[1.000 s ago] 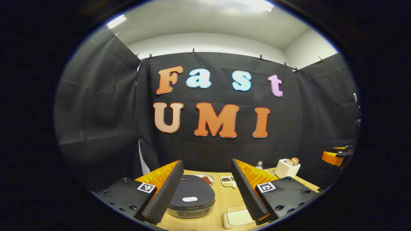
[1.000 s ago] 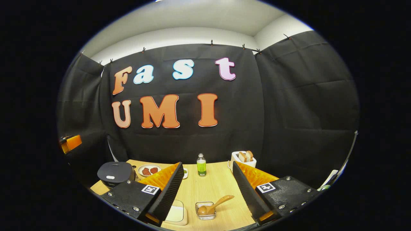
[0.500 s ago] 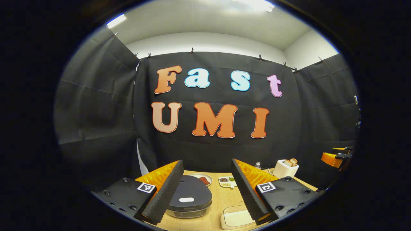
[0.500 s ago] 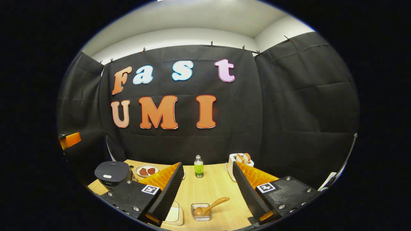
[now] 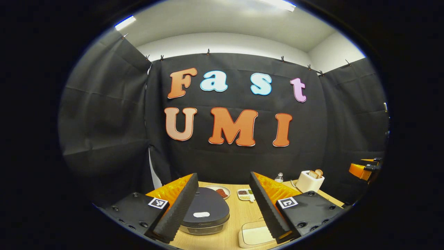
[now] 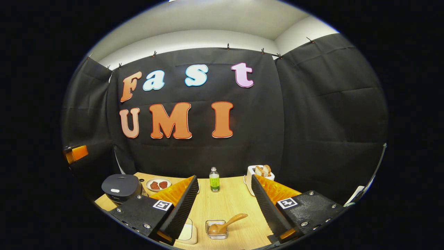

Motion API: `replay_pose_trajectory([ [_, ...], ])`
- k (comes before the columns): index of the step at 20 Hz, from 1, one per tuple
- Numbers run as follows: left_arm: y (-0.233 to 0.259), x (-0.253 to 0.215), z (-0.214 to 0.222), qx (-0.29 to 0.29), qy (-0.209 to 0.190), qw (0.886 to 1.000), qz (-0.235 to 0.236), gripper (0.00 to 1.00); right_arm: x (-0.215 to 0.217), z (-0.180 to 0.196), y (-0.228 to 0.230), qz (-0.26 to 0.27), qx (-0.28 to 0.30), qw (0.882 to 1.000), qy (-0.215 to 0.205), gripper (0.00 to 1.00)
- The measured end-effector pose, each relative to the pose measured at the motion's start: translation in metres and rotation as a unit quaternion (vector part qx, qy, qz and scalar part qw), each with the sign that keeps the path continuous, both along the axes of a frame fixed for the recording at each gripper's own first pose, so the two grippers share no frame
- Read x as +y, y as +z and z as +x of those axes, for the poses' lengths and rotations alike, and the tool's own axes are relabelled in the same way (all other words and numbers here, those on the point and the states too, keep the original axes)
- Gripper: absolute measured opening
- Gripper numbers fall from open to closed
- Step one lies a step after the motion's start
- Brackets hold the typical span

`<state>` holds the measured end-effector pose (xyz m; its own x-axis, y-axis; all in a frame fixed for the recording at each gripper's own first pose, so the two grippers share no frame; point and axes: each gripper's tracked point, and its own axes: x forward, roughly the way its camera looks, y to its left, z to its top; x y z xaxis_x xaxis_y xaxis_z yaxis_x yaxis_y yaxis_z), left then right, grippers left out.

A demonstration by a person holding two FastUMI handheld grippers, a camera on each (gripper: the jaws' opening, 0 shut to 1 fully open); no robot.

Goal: Close the left gripper, press the button to open the rice cooker; take a wooden spoon from the chopstick holder with the right hand, scoop a spoonful of rice and pour it into the rice cooker, then put the wooden spoon back into the chopstick holder.

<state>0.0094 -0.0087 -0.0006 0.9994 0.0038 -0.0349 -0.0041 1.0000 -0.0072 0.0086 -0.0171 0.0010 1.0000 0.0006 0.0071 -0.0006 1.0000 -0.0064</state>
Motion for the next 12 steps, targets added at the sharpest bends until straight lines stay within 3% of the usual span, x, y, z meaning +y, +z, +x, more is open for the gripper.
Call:
replay_pose_trajectory([
  [5, 0.001, 0.000, -0.002, -0.002, -0.001, 1.000, 0.009, 0.99, -0.002, 0.004, -0.003, -0.005, 0.002, 1.000, -0.002, 0.94],
  [8, 0.004, -0.002, -0.002, -0.003, -0.006, 1.000, 0.014, 0.76, 0.002, 0.003, -0.002, 0.004, 0.003, 1.000, 0.007, 0.94],
  [10, 0.004, 0.007, -0.002, -0.009, 0.011, 1.000, 0.017, 0.71, 0.002, 0.006, -0.004, 0.002, 0.004, 1.000, 0.009, 0.94],
  [12, 0.007, 0.006, 0.000, -0.008, 0.010, 1.000, 0.006, 0.35, 0.002, 0.006, -0.005, -0.003, 0.006, 1.000, 0.010, 0.94],
])
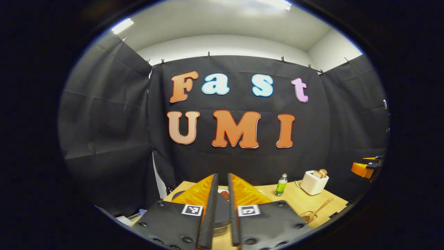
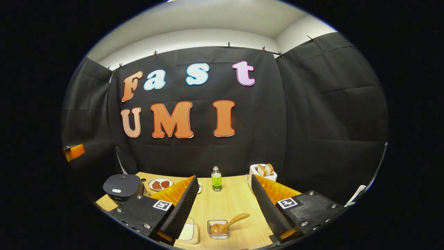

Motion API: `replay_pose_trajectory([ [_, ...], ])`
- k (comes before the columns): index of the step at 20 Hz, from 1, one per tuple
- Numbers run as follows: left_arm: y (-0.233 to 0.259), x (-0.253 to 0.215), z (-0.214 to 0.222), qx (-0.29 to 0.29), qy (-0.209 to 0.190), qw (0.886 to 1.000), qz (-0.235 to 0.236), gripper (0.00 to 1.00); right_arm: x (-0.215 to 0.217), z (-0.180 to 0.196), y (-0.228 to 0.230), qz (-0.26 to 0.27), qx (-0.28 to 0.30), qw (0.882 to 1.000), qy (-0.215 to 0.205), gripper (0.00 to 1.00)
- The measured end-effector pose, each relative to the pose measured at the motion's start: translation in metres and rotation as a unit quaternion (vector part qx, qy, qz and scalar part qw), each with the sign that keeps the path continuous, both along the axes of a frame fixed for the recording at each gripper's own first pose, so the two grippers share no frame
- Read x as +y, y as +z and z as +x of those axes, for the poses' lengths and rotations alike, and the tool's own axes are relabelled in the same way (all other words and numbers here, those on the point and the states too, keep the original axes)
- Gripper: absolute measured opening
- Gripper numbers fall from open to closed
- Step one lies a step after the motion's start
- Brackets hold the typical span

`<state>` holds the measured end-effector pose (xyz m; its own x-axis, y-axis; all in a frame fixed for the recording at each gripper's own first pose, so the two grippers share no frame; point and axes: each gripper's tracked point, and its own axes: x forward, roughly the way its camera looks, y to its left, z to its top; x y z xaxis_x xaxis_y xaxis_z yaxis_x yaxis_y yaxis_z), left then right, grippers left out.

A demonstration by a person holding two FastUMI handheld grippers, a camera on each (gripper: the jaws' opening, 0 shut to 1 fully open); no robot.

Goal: Close the left gripper, press the button to open the rice cooker; take a wooden spoon from the chopstick holder with the right hand, scoop a spoonful of rice and pour it into the rice cooker, then put the wooden spoon back into the chopstick holder.

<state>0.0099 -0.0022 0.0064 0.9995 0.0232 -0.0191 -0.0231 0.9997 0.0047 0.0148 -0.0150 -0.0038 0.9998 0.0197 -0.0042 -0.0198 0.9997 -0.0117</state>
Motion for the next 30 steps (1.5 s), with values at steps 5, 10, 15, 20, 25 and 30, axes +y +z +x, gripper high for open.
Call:
replay_pose_trajectory([
  [5, -0.013, 0.016, 0.003, 0.005, 0.016, 1.000, 0.019, 0.10, 0.003, 0.002, -0.002, 0.000, 0.003, 1.000, 0.004, 0.94],
  [10, -0.041, 0.017, 0.019, 0.053, -0.005, 0.999, 0.011, 0.04, 0.001, 0.004, -0.008, 0.003, 0.008, 1.000, 0.003, 0.94],
  [15, -0.100, 0.029, 0.053, 0.130, -0.004, 0.991, -0.008, 0.04, -0.003, 0.004, -0.014, 0.005, 0.015, 1.000, -0.002, 0.94],
  [20, -0.173, 0.038, 0.070, 0.219, -0.005, 0.976, -0.008, 0.04, -0.011, 0.003, -0.026, 0.006, 0.028, 1.000, -0.012, 0.94],
  [25, -0.226, 0.048, 0.077, 0.278, 0.008, 0.960, -0.026, 0.04, -0.028, 0.002, -0.034, 0.005, 0.040, 0.999, -0.032, 0.95],
  [30, -0.242, 0.048, 0.076, 0.298, 0.007, 0.954, -0.028, 0.04, -0.039, 0.000, -0.046, 0.005, 0.054, 0.998, -0.044, 0.95],
])
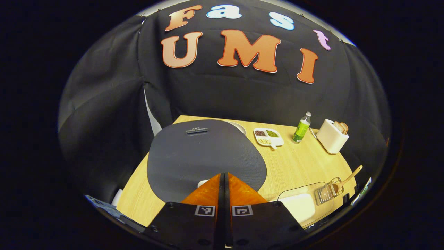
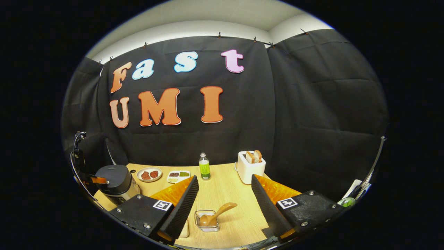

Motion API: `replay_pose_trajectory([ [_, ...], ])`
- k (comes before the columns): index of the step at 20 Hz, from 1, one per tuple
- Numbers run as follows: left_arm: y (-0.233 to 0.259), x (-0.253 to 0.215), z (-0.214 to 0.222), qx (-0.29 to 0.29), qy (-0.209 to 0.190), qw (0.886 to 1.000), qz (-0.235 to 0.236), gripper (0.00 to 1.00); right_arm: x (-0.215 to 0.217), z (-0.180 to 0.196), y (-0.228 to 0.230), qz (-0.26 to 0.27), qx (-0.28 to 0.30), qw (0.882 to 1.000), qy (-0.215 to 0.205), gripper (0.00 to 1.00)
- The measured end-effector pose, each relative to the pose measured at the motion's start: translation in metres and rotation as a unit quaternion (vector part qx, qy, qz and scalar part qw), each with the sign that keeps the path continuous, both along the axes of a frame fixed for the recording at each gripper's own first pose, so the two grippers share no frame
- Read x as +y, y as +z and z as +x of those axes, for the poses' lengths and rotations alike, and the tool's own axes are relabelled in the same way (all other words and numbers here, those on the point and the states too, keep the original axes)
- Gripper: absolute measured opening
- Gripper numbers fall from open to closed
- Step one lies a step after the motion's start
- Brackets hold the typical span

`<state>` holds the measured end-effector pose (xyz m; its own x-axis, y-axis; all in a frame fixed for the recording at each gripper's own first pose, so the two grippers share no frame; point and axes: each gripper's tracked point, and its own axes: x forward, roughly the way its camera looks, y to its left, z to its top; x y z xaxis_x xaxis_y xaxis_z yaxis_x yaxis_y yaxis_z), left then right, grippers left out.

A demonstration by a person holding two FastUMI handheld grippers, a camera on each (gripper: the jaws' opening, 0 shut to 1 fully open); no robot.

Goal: Close the left gripper, press the button to open the rice cooker; take a wooden spoon from the chopstick holder with the right hand, scoop a spoonful of rice and pour it into the rice cooker, then put the wooden spoon back into the chopstick holder.

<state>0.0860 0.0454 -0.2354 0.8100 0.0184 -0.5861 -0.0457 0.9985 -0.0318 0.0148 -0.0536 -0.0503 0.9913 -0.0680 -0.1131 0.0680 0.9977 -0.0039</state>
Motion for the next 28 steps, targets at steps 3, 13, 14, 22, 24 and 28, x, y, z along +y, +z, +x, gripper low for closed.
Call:
replay_pose_trajectory([
  [3, -0.006, -0.001, -0.002, 0.014, 0.000, 1.000, -0.013, 0.04, 0.002, 0.002, -0.004, 0.003, 0.007, 1.000, 0.001, 0.94],
  [13, 0.003, 0.001, 0.003, 0.011, -0.018, 0.999, 0.025, 0.05, 0.006, 0.009, -0.010, 0.010, 0.010, 1.000, 0.013, 0.94],
  [14, 0.009, 0.001, 0.005, 0.006, -0.012, 1.000, 0.021, 0.05, 0.005, 0.010, -0.009, 0.011, 0.008, 1.000, 0.012, 0.94],
  [22, 0.188, 0.005, 0.018, -0.196, 0.022, 0.980, 0.032, 0.04, -0.007, 0.019, -0.016, 0.009, 0.009, 1.000, 0.005, 0.94],
  [24, 0.206, 0.002, 0.008, -0.215, 0.023, 0.976, 0.027, 0.04, -0.006, 0.026, -0.025, 0.014, 0.014, 1.000, 0.008, 0.94],
  [28, 0.225, 0.010, -0.011, -0.234, 0.038, 0.971, 0.035, 0.04, -0.008, 0.039, -0.042, 0.015, 0.020, 1.000, 0.013, 0.95],
])
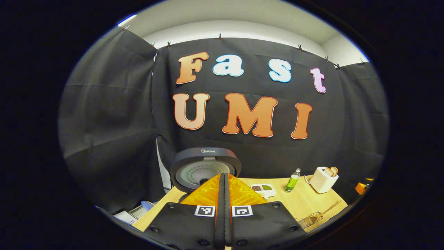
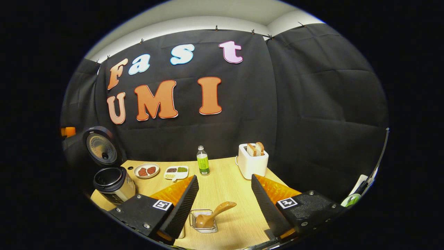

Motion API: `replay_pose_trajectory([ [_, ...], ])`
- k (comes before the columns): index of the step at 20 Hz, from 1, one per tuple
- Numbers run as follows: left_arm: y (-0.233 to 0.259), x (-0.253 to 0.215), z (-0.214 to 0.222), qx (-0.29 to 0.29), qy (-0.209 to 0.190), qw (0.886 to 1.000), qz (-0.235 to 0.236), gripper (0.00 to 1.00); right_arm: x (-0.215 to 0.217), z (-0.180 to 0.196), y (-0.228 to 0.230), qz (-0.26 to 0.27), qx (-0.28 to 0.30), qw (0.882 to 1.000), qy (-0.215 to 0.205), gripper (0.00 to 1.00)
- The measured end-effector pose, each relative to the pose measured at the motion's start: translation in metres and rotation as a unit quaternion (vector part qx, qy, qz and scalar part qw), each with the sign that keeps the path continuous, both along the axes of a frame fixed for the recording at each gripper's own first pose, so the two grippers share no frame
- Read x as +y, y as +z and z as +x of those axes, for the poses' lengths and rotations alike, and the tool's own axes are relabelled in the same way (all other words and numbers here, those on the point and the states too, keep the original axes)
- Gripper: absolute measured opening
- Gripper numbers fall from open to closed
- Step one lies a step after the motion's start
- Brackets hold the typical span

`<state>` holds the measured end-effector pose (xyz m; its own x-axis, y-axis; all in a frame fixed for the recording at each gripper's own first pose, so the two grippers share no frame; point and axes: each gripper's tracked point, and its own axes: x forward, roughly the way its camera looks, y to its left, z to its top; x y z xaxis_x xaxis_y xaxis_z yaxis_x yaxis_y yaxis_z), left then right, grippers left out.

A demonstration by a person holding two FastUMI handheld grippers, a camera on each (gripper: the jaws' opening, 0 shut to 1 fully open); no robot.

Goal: Close the left gripper, press the button to open the rice cooker; take a wooden spoon from the chopstick holder with the right hand, scoop a spoonful of rice and pour it into the rice cooker, then put the wooden spoon back into the chopstick holder.

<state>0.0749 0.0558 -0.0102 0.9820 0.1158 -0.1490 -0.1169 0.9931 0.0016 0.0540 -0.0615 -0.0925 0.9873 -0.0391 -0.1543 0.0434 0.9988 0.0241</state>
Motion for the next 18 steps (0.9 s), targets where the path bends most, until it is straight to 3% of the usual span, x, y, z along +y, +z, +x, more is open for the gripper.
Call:
replay_pose_trajectory([
  [6, 0.021, 0.023, -0.031, -0.024, 0.046, 0.998, 0.032, 0.04, -0.006, 0.025, -0.049, 0.018, 0.038, 0.999, 0.002, 0.94],
  [8, 0.028, 0.026, -0.044, -0.029, 0.058, 0.997, 0.036, 0.07, -0.008, 0.030, -0.069, 0.039, 0.058, 0.998, 0.004, 0.95],
  [11, 0.037, 0.034, -0.060, -0.039, 0.081, 0.995, 0.033, 0.05, -0.012, 0.033, -0.104, 0.064, 0.101, 0.993, -0.002, 0.95],
  [12, 0.040, 0.034, -0.062, -0.048, 0.085, 0.995, 0.029, 0.07, -0.009, 0.037, -0.110, 0.078, 0.107, 0.991, 0.002, 0.95],
  [14, 0.055, 0.030, -0.071, -0.070, 0.083, 0.994, 0.023, 0.32, -0.002, 0.037, -0.121, 0.115, 0.125, 0.985, 0.011, 0.94],
  [17, 0.061, 0.037, -0.085, -0.078, 0.104, 0.991, 0.035, 0.31, 0.003, 0.036, -0.138, 0.186, 0.158, 0.970, 0.009, 0.87],
  [18, 0.060, 0.032, -0.088, -0.075, 0.102, 0.991, 0.034, 0.41, 0.004, 0.036, -0.143, 0.210, 0.169, 0.963, 0.005, 0.83],
])
